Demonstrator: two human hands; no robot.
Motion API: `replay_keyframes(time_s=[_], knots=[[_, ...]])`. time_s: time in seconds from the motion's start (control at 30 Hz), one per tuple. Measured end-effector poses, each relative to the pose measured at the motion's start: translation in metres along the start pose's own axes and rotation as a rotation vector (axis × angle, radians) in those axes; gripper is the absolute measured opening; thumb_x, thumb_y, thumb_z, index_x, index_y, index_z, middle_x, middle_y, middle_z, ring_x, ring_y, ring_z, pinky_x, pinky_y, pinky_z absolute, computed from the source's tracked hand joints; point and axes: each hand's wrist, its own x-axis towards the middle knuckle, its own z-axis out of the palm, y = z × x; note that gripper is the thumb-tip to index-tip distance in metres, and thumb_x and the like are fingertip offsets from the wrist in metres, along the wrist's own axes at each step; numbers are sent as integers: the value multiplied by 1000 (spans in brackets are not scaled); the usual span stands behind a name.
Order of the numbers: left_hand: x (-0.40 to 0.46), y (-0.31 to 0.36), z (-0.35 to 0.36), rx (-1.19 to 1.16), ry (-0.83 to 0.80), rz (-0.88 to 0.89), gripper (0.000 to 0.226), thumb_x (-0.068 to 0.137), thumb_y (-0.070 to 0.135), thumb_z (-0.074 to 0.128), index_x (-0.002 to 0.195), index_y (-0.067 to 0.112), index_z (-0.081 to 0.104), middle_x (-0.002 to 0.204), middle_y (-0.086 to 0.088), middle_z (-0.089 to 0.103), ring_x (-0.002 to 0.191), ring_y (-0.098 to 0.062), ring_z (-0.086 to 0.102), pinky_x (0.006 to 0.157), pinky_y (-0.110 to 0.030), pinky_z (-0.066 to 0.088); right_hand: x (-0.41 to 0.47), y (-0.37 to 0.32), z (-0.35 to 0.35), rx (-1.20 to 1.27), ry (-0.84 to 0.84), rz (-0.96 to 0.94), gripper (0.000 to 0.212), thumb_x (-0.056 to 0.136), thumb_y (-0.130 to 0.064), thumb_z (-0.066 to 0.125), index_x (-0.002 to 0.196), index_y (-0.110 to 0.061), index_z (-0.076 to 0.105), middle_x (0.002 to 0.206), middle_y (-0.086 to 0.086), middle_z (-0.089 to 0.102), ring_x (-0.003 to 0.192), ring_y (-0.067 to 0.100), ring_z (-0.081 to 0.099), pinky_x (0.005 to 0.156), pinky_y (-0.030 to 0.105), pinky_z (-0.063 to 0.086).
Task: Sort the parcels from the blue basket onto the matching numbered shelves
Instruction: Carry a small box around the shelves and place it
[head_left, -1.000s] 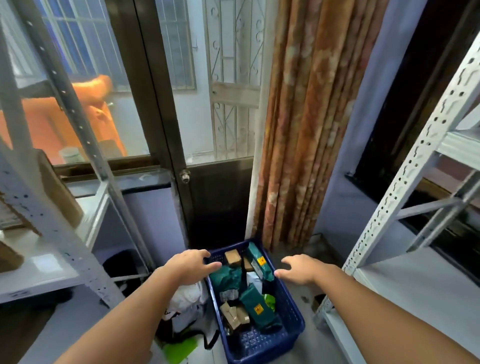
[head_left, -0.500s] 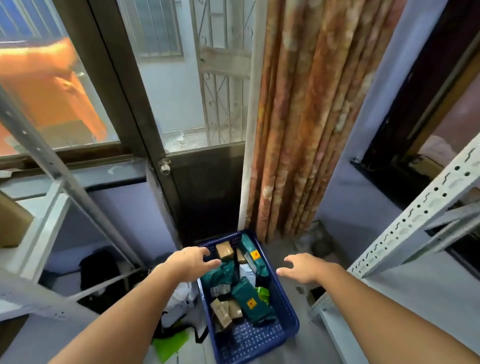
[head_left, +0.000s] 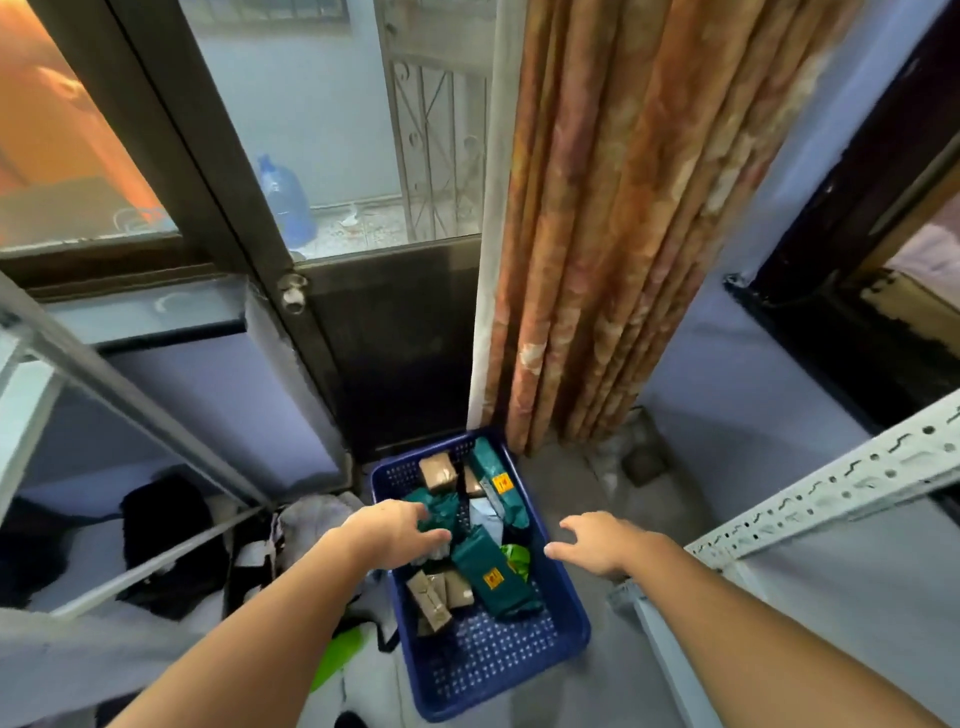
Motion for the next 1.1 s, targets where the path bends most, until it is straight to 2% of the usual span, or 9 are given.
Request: replay_keyframes(time_s=[0.3, 0.5, 0.57, 0.63, 0.77, 0.87, 0.93, 1.0, 1.1], knots=[[146, -40, 80, 88, -76, 79, 83, 92, 77, 41, 154, 21, 40, 147, -7, 54, 130, -26, 54, 104, -38, 45, 148, -15, 108, 126, -25, 7, 78, 95, -70, 42, 153, -19, 38, 154, 12, 42, 136, 32, 45, 109, 45, 41], [296, -85, 196, 98, -9, 134, 70, 95, 70, 43, 141, 18, 51, 137, -8, 61, 120, -26, 59, 90, -36, 48, 306, -8, 235, 226, -86, 12, 80, 96, -70, 41, 157, -20, 30, 160, 7, 35, 139, 30, 42, 103, 40, 39], [344, -100, 234, 132, -6, 146, 64, 97, 67, 43, 136, 18, 54, 132, -9, 63, 117, -27, 60, 86, -35, 47, 357, -5, 278, 250, -105, 17, 83, 96, -70, 39, 159, -18, 26, 162, 9, 31, 142, 32, 38, 110, 42, 38], [390, -115, 270, 150, -25, 140, 67, 96, 68, 42, 138, 17, 53, 134, -9, 62, 118, -28, 60, 92, -37, 49, 404, -3, 321, 288, -129, 41, 88, 94, -75, 38, 159, -17, 24, 163, 10, 28, 144, 33, 35, 114, 45, 35], [462, -134, 326, 176, -42, 108, 66, 98, 66, 42, 144, 19, 49, 142, -10, 57, 124, -29, 57, 96, -37, 45, 478, -5, 399, 463, -179, 68, 90, 88, -79, 43, 156, -22, 32, 159, 7, 36, 137, 31, 43, 109, 43, 40], [497, -135, 355, 223, -134, 89, 72, 102, 64, 35, 160, 21, 25, 161, -8, 37, 141, -29, 43, 111, -35, 35, 512, -12, 437, 611, -210, 78, 103, 77, -89, 43, 158, -27, 28, 163, 2, 30, 144, 29, 36, 115, 44, 34], [520, -141, 373, 273, -195, 64, 85, 98, 72, 33, 163, 20, 16, 166, -7, 26, 148, -29, 34, 119, -38, 30, 525, -19, 452, 673, -237, 66, 112, 71, -95, 42, 158, -26, 29, 163, 1, 30, 145, 28, 34, 116, 41, 32], [533, -147, 386, 359, -226, 8, 102, 88, 85, 32, 162, 15, 20, 166, -8, 27, 147, -30, 34, 119, -43, 31, 532, -25, 461, 723, -266, 71, 126, 56, -103, 42, 157, -27, 31, 164, 1, 29, 147, 27, 32, 117, 43, 31], [537, -147, 393, 467, -270, -31, 105, 86, 88, 22, 156, 11, 36, 158, -11, 41, 143, -30, 40, 117, -44, 33, 538, -31, 472, 793, -300, 90, 135, 50, -105, 43, 159, -27, 25, 167, 1, 19, 151, 29, 24, 119, 48, 27]])
